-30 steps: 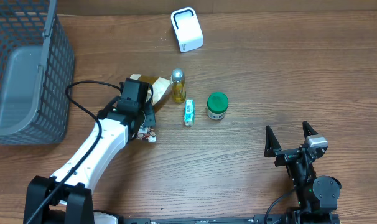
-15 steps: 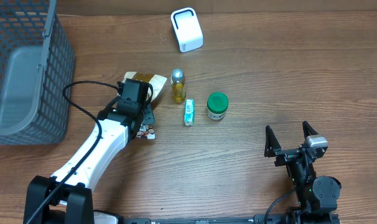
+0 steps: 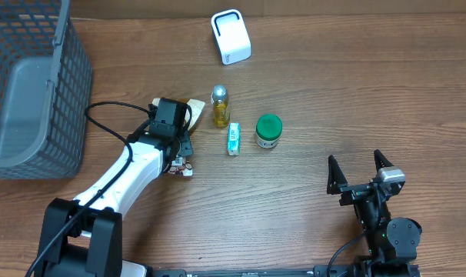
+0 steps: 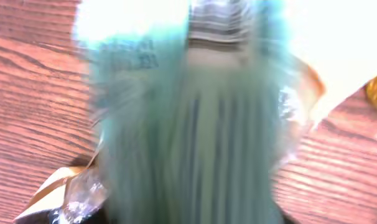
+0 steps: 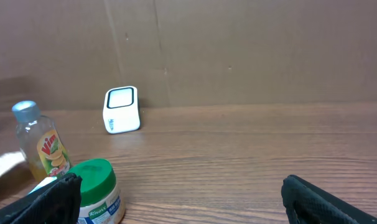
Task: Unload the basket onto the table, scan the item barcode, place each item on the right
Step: 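Carry the bag toward the scanner and lower it onto the table, then release the bag and retract the left gripper to the left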
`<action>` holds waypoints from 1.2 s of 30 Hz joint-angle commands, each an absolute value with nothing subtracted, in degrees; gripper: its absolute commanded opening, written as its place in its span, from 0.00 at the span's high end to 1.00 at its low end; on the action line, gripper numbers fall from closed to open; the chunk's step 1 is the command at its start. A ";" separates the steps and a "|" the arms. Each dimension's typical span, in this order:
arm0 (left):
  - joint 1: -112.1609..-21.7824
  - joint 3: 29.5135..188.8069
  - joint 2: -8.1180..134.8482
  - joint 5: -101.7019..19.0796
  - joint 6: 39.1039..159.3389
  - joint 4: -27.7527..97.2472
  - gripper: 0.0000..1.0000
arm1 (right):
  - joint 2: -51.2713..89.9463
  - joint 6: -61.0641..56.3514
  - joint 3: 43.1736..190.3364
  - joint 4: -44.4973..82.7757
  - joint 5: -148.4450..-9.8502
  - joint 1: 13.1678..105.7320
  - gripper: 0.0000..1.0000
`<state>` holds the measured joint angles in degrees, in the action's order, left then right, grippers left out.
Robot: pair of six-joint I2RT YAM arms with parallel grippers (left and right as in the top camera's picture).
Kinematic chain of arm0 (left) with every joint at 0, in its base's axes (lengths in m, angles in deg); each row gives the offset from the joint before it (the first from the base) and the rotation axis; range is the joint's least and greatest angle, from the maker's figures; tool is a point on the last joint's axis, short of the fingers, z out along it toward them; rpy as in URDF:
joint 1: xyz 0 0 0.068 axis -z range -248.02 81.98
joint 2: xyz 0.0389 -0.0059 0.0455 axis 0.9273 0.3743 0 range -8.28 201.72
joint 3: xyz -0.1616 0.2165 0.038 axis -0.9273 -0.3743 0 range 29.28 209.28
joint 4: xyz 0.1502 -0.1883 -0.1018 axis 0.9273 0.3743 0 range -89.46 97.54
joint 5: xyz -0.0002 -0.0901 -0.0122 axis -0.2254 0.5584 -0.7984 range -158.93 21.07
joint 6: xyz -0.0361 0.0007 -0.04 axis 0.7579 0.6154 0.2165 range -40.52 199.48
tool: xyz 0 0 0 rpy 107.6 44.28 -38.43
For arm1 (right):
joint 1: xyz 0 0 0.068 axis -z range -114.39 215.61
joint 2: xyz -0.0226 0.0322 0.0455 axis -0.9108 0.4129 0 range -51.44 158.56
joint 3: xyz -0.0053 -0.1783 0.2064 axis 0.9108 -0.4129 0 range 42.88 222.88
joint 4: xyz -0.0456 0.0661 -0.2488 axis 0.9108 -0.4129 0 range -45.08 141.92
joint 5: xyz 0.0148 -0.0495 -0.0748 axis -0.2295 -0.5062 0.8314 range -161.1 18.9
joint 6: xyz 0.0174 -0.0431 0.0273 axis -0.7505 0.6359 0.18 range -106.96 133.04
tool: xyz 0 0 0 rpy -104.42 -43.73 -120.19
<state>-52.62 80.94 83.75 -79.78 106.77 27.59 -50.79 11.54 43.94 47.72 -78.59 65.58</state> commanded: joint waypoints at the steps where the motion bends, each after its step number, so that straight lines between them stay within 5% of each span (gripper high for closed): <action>1: -52.23 81.21 83.44 -80.61 106.60 27.17 0.43 | -51.16 11.61 43.33 47.91 -78.72 65.30 0.00; 7: -52.25 82.63 83.44 -77.86 102.97 27.92 0.15 | -51.14 11.61 43.33 47.91 -78.72 65.30 0.00; 13: -52.36 90.28 83.44 -78.01 100.11 35.13 0.02 | -51.14 11.61 43.33 47.91 -78.70 65.30 0.00; 26: -58.39 117.40 83.44 -78.29 88.19 56.22 0.00 | -51.14 11.61 43.33 47.91 -78.70 65.30 0.00; 36: -66.41 136.59 83.44 -77.77 82.99 60.20 0.00 | -51.14 11.61 43.33 47.91 -78.70 65.30 0.00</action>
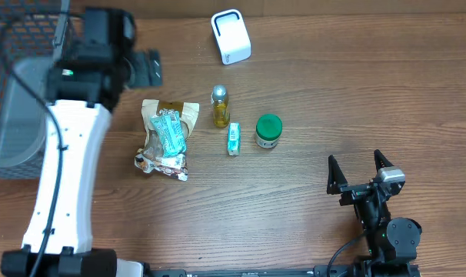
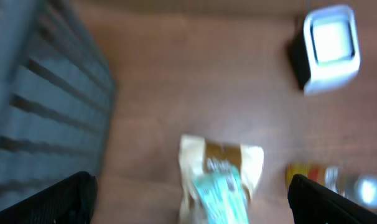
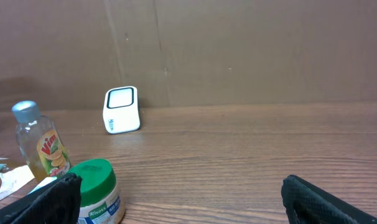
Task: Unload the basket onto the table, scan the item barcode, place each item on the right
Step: 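Release the bag and retract the left gripper to the left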
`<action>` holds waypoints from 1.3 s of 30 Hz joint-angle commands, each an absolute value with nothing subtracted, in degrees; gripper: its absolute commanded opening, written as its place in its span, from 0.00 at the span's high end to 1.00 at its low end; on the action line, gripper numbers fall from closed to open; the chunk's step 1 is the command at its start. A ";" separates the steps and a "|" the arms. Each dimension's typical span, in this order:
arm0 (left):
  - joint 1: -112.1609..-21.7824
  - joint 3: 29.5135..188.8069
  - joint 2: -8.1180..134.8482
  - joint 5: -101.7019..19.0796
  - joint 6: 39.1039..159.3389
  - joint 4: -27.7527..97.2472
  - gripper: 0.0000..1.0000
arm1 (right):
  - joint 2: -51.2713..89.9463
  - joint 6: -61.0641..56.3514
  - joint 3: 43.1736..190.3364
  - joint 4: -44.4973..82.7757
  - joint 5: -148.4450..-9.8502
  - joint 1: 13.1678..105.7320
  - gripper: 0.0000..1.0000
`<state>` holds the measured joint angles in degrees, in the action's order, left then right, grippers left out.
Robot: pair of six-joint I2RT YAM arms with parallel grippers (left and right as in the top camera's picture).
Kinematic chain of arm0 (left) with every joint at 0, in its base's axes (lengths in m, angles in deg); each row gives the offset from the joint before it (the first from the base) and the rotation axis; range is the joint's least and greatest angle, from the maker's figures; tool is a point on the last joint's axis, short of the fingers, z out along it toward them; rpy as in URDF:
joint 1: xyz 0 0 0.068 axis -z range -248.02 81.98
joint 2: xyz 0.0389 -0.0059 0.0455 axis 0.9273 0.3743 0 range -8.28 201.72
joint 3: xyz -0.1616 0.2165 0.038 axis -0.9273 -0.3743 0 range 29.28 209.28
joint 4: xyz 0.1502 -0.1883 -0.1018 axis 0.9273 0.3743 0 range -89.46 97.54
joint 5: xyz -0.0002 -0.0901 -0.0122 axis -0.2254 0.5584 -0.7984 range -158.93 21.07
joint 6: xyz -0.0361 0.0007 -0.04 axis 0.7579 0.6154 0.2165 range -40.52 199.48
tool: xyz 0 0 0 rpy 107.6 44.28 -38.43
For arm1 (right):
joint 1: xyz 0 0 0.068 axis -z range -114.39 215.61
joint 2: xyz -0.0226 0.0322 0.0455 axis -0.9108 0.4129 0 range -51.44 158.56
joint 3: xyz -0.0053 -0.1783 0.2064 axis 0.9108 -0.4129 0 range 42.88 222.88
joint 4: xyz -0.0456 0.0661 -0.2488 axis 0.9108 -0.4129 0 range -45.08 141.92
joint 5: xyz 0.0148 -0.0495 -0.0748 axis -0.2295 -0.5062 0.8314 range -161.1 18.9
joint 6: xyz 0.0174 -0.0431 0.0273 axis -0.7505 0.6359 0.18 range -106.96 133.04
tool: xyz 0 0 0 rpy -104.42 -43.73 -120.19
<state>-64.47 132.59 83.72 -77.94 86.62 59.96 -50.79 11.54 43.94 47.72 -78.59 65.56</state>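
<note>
A tan snack bag with a teal label (image 1: pixel 165 138) lies flat on the table, apart from both grippers. In the blurred left wrist view the snack bag (image 2: pixel 219 180) shows far below between the fingertips. My left gripper (image 1: pixel 141 69) is open and raised high over the far left of the table, next to the basket. The white barcode scanner (image 1: pixel 231 36) stands at the back; it is the scanner (image 2: pixel 330 46) in the left wrist view and the scanner (image 3: pixel 121 109) in the right wrist view. My right gripper (image 1: pixel 360 173) rests open at the front right, empty.
A yellow bottle (image 1: pixel 220 105), a small teal box (image 1: pixel 233 138) and a green-lidded jar (image 1: pixel 268 131) stand right of the bag. A grey mesh basket (image 1: pixel 33 85) fills the far left. In the right wrist view the jar (image 3: pixel 95 193) sits by my left fingertip.
My left gripper was low over the snack bag, which filled its view. Now it is high up and further back-left, open, and the bag lies uncovered on the table. The right arm is unchanged.
</note>
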 commanded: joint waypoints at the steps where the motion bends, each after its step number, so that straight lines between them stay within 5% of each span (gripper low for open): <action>1: -67.35 137.55 83.44 -78.03 82.82 60.05 0.01 | -51.14 11.61 43.33 47.91 -78.70 65.30 0.00; 10: -74.04 137.27 83.88 -78.12 82.86 60.99 0.00 | -51.16 11.61 43.33 47.91 -78.72 65.30 0.00; 39: -74.00 137.27 83.99 -78.10 82.86 61.86 0.00 | -51.16 11.61 43.33 47.91 -78.72 65.30 0.00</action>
